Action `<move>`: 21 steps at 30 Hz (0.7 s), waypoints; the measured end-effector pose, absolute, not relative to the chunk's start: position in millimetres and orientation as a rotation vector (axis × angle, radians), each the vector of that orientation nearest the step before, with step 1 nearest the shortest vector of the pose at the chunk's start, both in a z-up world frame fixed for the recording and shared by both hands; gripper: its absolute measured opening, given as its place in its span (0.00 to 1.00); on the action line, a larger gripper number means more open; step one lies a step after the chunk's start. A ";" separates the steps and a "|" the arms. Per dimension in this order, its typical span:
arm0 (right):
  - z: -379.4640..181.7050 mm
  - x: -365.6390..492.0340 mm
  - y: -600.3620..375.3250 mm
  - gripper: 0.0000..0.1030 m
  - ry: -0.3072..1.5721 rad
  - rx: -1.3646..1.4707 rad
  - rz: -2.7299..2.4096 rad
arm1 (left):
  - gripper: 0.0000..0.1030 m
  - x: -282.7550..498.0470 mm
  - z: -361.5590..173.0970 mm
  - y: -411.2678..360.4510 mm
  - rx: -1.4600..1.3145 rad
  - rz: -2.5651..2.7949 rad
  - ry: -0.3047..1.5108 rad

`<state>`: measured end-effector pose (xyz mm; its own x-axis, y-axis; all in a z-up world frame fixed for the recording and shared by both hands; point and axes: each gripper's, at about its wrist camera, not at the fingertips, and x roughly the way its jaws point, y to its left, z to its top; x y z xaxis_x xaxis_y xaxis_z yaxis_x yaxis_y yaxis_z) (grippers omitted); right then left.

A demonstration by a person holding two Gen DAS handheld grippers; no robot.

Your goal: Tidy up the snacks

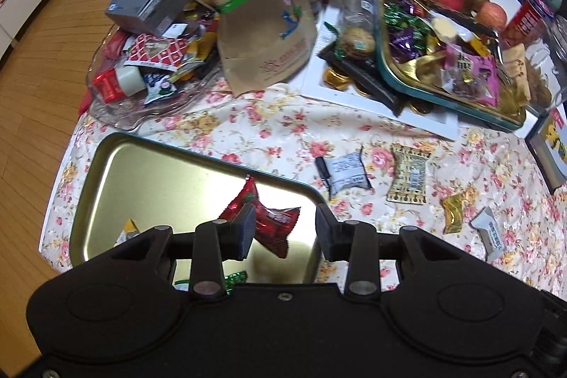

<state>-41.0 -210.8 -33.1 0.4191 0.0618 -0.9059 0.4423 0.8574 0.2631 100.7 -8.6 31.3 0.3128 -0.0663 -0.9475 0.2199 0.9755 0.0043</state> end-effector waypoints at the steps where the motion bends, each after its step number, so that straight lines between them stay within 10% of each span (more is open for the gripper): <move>1: -34.1 -42.6 -216.2 0.39 1.124 0.521 -0.264 | 0.46 100.1 30.5 -12.9 0.148 -0.196 1.242; 21: -50.4 -64.3 -284.5 0.40 1.098 0.619 -0.495 | 0.46 89.7 29.7 -54.3 0.175 -0.296 1.249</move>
